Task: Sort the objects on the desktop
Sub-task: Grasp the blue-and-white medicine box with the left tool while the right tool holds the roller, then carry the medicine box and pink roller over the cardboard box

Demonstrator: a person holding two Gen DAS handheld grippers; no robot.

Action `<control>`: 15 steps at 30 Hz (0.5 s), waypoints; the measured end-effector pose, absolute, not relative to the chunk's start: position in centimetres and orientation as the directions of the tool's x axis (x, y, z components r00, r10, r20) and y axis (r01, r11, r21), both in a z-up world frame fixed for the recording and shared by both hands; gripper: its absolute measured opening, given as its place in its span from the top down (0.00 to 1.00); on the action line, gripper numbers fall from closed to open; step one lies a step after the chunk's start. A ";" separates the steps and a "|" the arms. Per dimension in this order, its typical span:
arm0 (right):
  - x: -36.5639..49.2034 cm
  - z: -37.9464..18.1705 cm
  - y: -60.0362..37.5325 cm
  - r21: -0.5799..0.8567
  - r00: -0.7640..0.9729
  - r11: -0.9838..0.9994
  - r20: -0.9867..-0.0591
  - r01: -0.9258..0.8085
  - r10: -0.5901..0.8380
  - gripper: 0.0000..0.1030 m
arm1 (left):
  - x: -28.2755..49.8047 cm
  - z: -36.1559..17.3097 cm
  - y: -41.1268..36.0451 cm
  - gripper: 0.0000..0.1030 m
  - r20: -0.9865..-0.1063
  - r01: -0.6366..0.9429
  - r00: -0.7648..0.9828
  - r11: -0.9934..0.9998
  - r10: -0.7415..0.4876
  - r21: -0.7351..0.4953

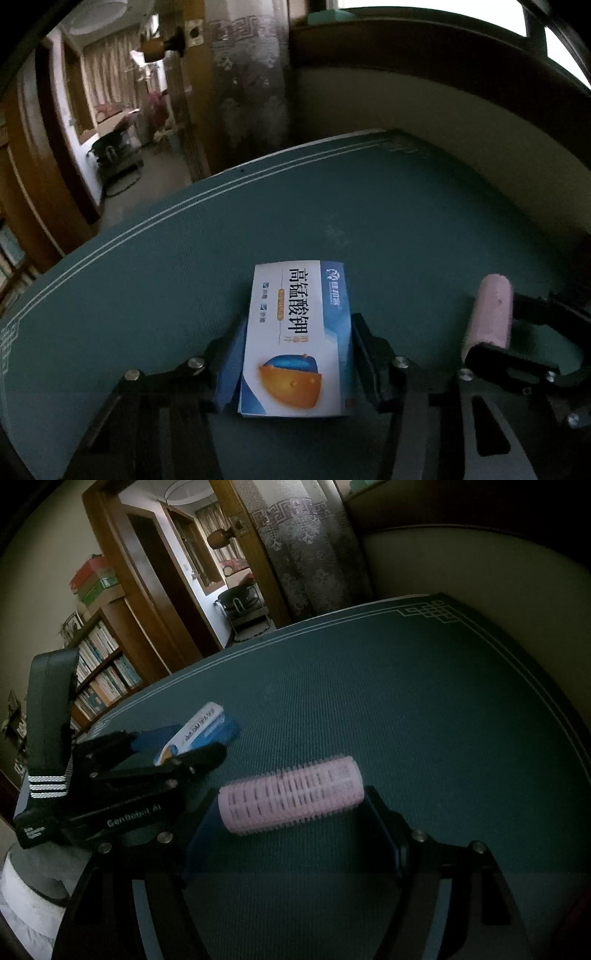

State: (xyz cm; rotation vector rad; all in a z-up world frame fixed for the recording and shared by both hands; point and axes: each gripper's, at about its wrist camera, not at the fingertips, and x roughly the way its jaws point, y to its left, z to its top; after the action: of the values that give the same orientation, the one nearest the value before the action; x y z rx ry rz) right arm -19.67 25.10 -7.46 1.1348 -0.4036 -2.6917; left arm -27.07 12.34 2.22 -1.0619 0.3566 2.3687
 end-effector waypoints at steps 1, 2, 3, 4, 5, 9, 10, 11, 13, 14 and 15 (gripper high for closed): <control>-19.6 -7.4 25.1 0.322 -0.688 -0.944 -0.670 0.070 -0.279 0.25 | -26.9 1.9 12.0 0.46 -0.753 -0.545 -0.561 -0.838 0.343 0.025; -19.6 -7.4 25.1 0.322 -0.688 -0.944 -0.670 0.070 -0.279 0.26 | -26.5 1.7 12.0 0.46 -0.754 -0.535 -0.563 -0.845 0.338 0.021; -19.6 -7.4 25.1 0.321 -0.688 -0.944 -0.670 0.070 -0.279 0.26 | -26.2 1.8 11.9 0.46 -0.753 -0.527 -0.565 -0.849 0.335 0.018; -19.6 -7.4 25.1 0.321 -0.688 -0.944 -0.670 0.070 -0.279 0.26 | -25.6 1.7 11.6 0.46 -0.753 -0.519 -0.569 -0.855 0.331 0.015; -19.6 -7.4 25.1 0.321 -0.688 -0.945 -0.670 0.070 -0.278 0.26 | -25.0 1.7 11.4 0.46 -0.753 -0.509 -0.571 -0.861 0.328 0.011; -19.6 -7.5 25.1 0.320 -0.688 -0.945 -0.670 0.070 -0.278 0.26 | -21.1 2.4 9.1 0.46 -0.748 -0.444 -0.591 -0.896 0.301 -0.009; -19.7 -7.5 25.1 0.318 -0.688 -0.945 -0.671 0.070 -0.277 0.25 | -20.3 2.6 9.0 0.46 -0.747 -0.427 -0.596 -0.904 0.293 -0.014; -19.7 -7.5 25.0 0.317 -0.687 -0.946 -0.672 0.069 -0.275 0.26 | -19.5 2.8 8.5 0.46 -0.745 -0.414 -0.599 -0.910 0.292 -0.023; -19.7 -7.5 25.0 0.313 -0.687 -0.947 -0.674 0.068 -0.272 0.25 | -17.5 3.4 7.6 0.46 -0.735 -0.387 -0.616 -0.921 0.285 -0.033; -19.7 -7.5 25.0 0.312 -0.687 -0.948 -0.674 0.068 -0.271 0.26 | -16.5 3.8 7.3 0.46 -0.728 -0.381 -0.623 -0.924 0.285 -0.036; -19.7 -7.5 24.9 0.308 -0.686 -0.949 -0.676 0.067 -0.268 0.25 | -15.6 4.1 7.0 0.46 -0.724 -0.377 -0.629 -0.926 0.284 -0.036</control>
State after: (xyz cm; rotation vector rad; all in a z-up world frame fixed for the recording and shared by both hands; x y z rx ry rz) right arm -19.70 24.92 -7.48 1.1434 -0.3873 -2.6991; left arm -15.59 7.05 4.10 -1.0987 0.1681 2.5400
